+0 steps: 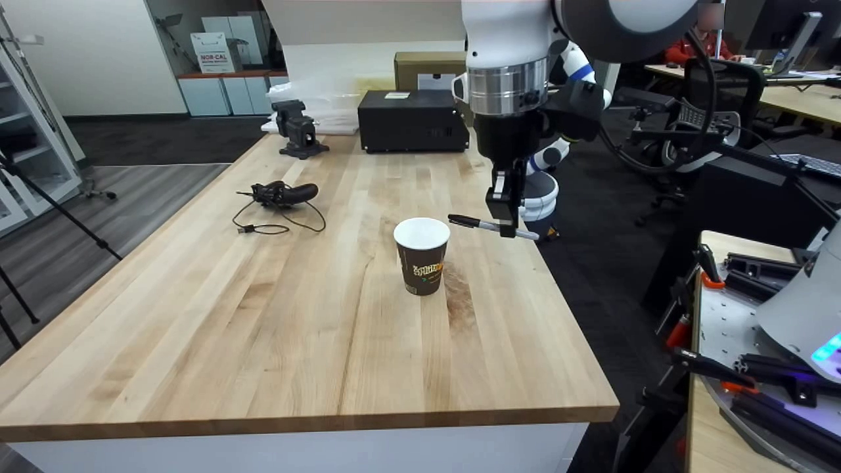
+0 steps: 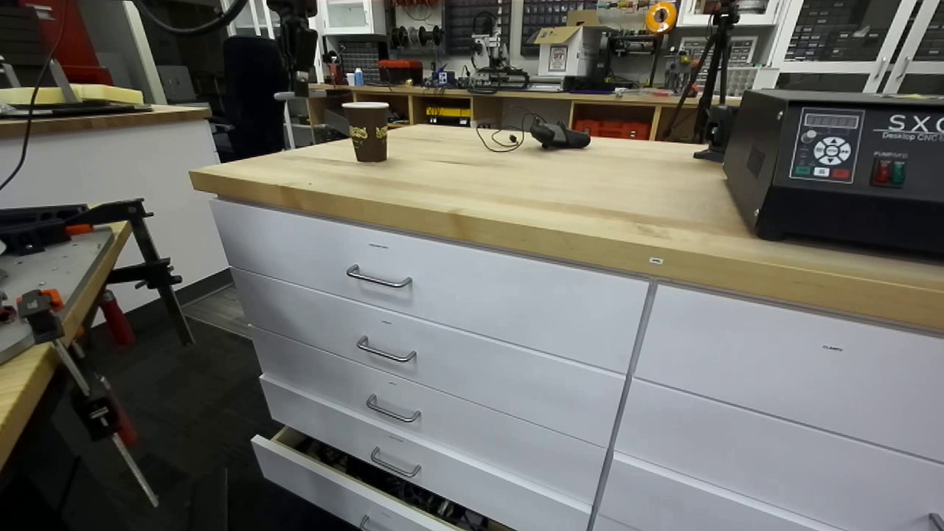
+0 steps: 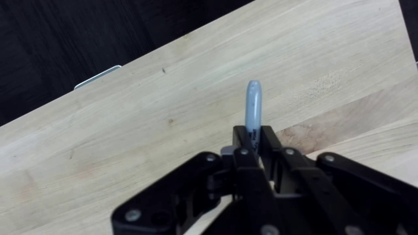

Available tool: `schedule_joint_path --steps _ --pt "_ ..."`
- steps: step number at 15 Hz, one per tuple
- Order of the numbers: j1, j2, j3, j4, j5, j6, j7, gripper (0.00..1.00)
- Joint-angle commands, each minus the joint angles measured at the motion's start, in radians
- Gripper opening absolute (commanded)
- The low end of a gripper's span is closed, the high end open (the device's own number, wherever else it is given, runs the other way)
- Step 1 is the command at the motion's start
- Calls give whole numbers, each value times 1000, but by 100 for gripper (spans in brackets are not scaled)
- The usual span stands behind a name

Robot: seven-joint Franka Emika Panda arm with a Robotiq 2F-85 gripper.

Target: Put the marker inside the cup

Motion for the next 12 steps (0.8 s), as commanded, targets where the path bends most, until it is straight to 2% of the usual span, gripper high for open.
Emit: schedule_joint_path --steps 1,12 --pt "-19 -25 15 23 1 -75 -44 3" --pt "-10 19 29 182 -11 -269 -163 3"
